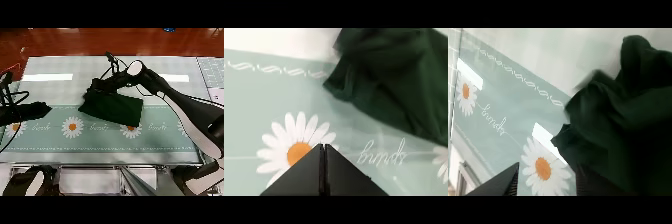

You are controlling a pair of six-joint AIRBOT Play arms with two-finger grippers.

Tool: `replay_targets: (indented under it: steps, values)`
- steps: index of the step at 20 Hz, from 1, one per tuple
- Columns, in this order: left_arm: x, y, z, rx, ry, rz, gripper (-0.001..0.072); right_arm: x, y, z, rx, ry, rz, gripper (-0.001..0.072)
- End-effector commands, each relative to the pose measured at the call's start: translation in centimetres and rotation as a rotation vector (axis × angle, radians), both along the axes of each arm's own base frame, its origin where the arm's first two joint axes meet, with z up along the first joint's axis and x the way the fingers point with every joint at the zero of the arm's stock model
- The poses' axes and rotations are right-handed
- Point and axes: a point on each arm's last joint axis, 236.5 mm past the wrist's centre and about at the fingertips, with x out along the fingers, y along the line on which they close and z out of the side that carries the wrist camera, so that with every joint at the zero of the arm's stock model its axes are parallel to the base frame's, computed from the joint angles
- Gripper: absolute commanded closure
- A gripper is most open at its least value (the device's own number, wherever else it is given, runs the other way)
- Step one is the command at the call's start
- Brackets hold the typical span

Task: Fold the shirts.

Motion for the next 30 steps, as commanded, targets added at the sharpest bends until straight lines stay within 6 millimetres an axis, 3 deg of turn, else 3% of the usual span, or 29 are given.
replay_targets:
  steps: [1, 3, 5, 6, 8, 9, 10, 11, 14, 17, 20, 23, 30]
  values:
    - [3.0, 1.0, 3.0, -0.035, -0.145, 0.088, 0.0688, -0.1, -4.3, 2.1, 0.004, 0.059, 0.038, 0.0301]
    - [4.6, 2.6, 7.2, -0.018, -0.252, 0.134, 0.0688, 0.1, -10.6, 5.6, -0.029, 0.044, 0.038, 0.0301]
    - [5.0, 3.6, 9.8, -0.006, -0.303, 0.156, 0.0688, 0.2, -18.4, 8.0, -0.184, -0.034, -0.043, 0.0301]
    - [4.9, 3.6, 9.8, -0.007, -0.3, 0.153, 0.0688, 0.0, -23.2, 8.1, -0.331, -0.072, -0.128, 0.0301]
    - [4.0, 2.8, 8.2, -0.016, -0.232, 0.119, 0.0688, -1.7, -32.4, 6.8, -0.618, -0.091, -0.359, 0.0301]
    - [3.3, 2.2, 6.8, -0.024, -0.185, 0.1, 0.0688, -3.1, -35.3, 5.7, -0.688, -0.086, -0.462, 0.0301]
    - [2.6, 1.6, 5.4, -0.031, -0.143, 0.08, 0.0688, -4.5, -36.8, 4.1, -0.702, -0.075, -0.548, 0.0301]
    - [2.0, 1.0, 3.8, -0.039, -0.101, 0.064, 0.0688, -5.6, -37.0, 2.3, -0.674, -0.06, -0.601, 0.0301]
    - [0.2, -0.9, -0.2, -0.078, -0.002, 0.023, 0.0688, -8.5, -35.0, -4.5, -0.554, 0.056, -0.65, 0.0301]
    - [-1.2, -2.6, -2.5, -0.117, 0.06, -0.009, 0.0688, -8.8, -32.1, -8.6, -0.413, 0.157, -0.684, 0.0301]
    - [-1.5, -2.8, -3.0, -0.12, 0.074, -0.014, 0.0688, -7.5, -28.9, -10.3, -0.274, 0.222, -0.646, 0.0301]
    - [-1.5, -2.8, -3.0, -0.121, 0.075, -0.014, 0.0688, -7.5, -25.9, -11.9, -0.163, 0.303, -0.58, 0.0301]
    - [-1.0, -2.6, -2.8, -0.117, 0.053, 0.0, 0.0688, -5.5, -22.0, -12.4, -0.106, 0.329, -0.461, 0.0301]
